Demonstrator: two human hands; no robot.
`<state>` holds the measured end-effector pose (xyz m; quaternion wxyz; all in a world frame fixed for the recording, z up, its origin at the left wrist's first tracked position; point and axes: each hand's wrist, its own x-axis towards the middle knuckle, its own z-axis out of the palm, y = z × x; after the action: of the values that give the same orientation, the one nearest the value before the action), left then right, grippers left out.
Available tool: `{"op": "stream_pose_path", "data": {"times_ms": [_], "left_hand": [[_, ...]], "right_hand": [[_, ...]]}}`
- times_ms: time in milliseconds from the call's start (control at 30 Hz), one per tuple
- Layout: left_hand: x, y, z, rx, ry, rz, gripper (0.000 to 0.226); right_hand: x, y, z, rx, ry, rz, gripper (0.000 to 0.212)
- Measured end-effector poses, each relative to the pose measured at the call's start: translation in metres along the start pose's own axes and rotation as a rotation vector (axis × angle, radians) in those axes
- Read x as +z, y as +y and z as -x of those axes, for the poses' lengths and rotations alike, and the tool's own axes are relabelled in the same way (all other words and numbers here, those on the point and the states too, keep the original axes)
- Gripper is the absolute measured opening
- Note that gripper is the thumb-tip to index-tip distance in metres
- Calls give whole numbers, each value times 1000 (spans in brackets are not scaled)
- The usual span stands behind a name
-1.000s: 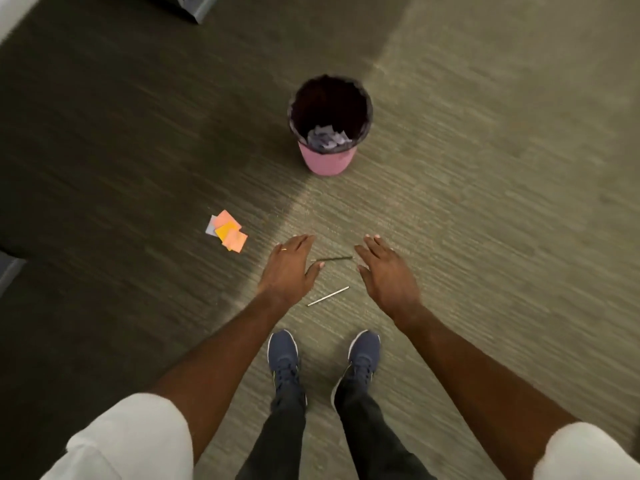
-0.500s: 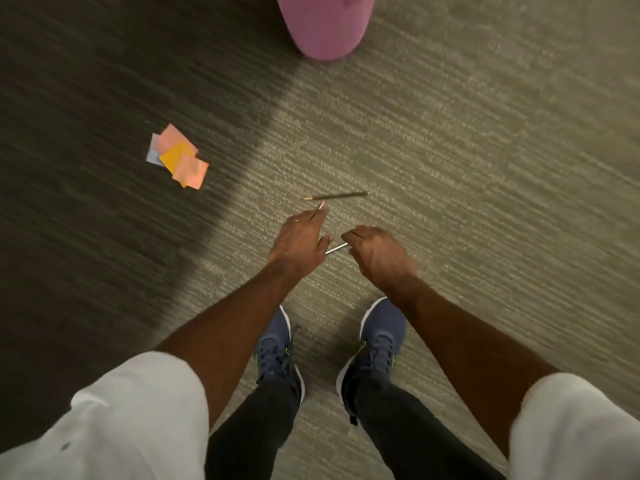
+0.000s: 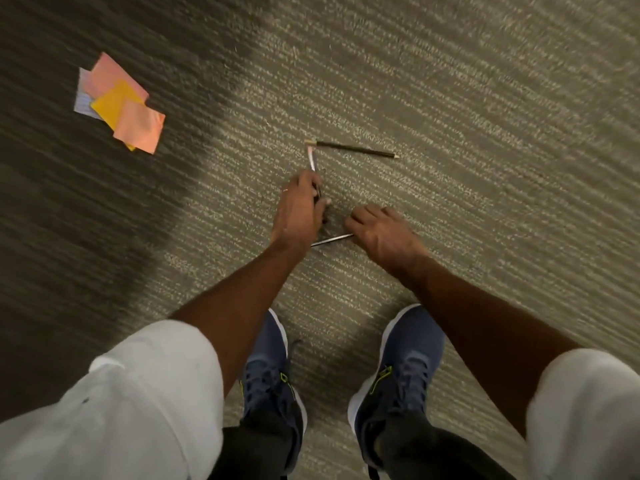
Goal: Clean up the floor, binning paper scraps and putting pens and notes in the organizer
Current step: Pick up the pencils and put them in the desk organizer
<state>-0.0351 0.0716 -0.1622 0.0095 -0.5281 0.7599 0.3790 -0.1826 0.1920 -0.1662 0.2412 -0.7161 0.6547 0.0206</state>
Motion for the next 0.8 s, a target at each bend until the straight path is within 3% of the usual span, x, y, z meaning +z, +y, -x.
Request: {"op": "stream_pose_path", "data": {"times_ms": [167, 233, 467, 600, 800], "left_hand": [[-14, 8, -9, 11, -79, -34, 40], [-24, 11, -12, 123, -56, -121, 29], [-43, 43, -84, 449, -103, -271, 25], [-37, 53, -109, 481, -194, -437, 32], [-28, 32, -97, 453, -202, -476, 48]], "right_hand": [[-12, 12, -2, -10, -4, -28, 26], [-29, 18, -8, 36, 22, -71, 30], [-65, 51, -45, 130, 136, -69, 41], [-55, 62, -55, 225, 179, -111, 41], [-45, 67, -55, 218, 180, -129, 37]]}}
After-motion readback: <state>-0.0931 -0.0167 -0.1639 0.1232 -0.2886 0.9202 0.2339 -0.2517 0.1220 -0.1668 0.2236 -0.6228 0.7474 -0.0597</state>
